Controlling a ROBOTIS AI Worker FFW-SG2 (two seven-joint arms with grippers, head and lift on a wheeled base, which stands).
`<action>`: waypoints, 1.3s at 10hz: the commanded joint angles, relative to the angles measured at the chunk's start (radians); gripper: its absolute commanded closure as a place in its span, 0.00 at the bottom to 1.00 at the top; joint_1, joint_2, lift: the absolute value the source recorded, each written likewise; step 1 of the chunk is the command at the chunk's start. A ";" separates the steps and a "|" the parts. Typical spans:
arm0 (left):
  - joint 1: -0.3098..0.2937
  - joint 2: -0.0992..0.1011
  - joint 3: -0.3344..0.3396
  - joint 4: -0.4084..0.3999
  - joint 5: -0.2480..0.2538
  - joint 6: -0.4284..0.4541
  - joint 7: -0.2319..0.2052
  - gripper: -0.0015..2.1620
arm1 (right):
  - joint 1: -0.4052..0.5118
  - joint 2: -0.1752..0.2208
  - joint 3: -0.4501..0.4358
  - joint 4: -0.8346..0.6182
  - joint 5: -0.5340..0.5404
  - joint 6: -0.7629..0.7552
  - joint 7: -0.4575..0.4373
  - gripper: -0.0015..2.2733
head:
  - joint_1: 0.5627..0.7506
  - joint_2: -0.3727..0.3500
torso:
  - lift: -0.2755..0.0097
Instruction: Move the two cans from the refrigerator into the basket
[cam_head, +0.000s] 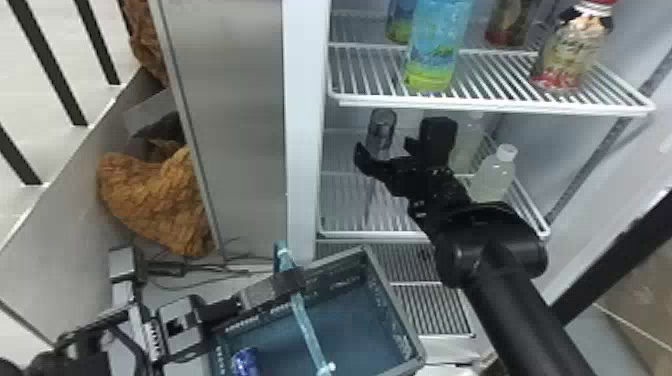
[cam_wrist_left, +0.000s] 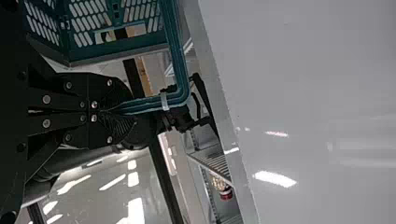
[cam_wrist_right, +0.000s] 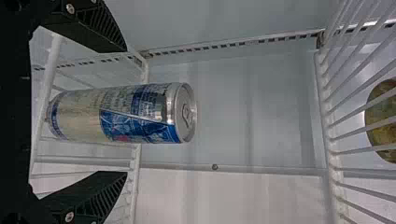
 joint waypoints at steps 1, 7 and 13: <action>0.000 0.000 0.000 0.000 0.000 0.000 0.000 0.56 | -0.015 0.000 0.002 0.014 0.002 0.000 -0.010 0.04 | 0.70 0.38 | 0.20; -0.005 0.002 -0.002 0.002 0.000 -0.002 0.000 0.56 | -0.076 0.002 0.010 0.115 -0.008 -0.007 -0.030 0.04 | 0.70 0.37 | 0.20; -0.012 0.002 -0.010 0.010 0.006 -0.007 0.000 0.56 | -0.108 -0.001 0.034 0.142 -0.012 -0.010 -0.036 0.56 | 0.70 0.37 | 0.20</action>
